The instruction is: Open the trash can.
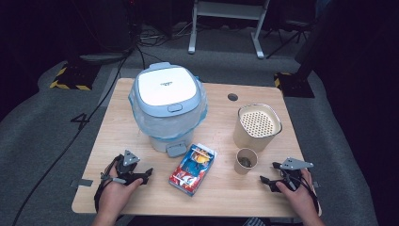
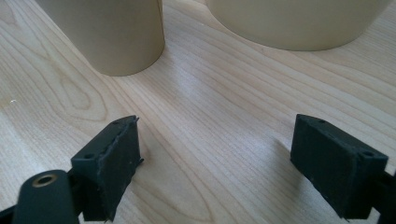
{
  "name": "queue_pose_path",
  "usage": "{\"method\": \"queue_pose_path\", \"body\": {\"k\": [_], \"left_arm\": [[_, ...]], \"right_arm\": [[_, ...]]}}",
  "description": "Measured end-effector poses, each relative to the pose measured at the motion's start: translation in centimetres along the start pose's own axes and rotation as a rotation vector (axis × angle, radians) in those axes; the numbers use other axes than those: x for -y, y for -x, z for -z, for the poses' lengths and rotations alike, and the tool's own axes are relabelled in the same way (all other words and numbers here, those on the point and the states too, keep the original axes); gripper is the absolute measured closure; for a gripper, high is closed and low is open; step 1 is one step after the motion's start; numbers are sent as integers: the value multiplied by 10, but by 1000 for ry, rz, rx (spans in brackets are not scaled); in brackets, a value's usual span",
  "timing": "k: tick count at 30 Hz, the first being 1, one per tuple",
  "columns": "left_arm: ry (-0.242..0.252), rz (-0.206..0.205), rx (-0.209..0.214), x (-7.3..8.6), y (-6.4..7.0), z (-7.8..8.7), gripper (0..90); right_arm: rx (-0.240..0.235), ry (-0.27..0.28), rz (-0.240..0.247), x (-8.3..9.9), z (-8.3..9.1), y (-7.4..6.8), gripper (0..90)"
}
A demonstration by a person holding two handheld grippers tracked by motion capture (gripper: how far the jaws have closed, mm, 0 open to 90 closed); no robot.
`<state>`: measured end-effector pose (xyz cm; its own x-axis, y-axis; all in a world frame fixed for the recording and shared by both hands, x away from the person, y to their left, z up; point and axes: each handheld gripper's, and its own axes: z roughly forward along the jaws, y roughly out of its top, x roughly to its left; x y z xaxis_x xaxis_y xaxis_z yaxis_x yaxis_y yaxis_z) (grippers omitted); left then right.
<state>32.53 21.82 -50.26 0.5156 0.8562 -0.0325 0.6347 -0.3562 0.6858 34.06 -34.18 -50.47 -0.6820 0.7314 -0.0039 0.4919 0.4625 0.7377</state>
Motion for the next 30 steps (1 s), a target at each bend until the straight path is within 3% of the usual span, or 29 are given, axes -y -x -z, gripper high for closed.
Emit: {"method": "queue_pose_path", "body": {"k": [4, 6, 12, 19, 21, 29, 30], "left_arm": [[-30, 14, 0, -3, -3, 5, 331], [-52, 27, 26, -5, -2, 8, 384], [-25, 26, 76, -12, 0, 15, 380], [-2, -3, 125, -21, 0, 27, 396], [5, -8, 138, -24, -1, 30, 446], [85, -47, 192, -45, -2, 50, 487], [115, -57, 207, -51, -3, 57, 496]], "right_arm": [[0, 0, 0, 0, 0, 0, 159], [0, 0, 0, 0, 0, 0, 159], [-2, -1, 7, -1, -1, 1, 155], [-5, -1, 11, -1, -1, 1, 155], [-4, -2, 11, -1, -1, 1, 155], [-4, -1, 11, -1, -1, 1, 155], [-3, -3, 11, -1, -1, 1, 155]]}}
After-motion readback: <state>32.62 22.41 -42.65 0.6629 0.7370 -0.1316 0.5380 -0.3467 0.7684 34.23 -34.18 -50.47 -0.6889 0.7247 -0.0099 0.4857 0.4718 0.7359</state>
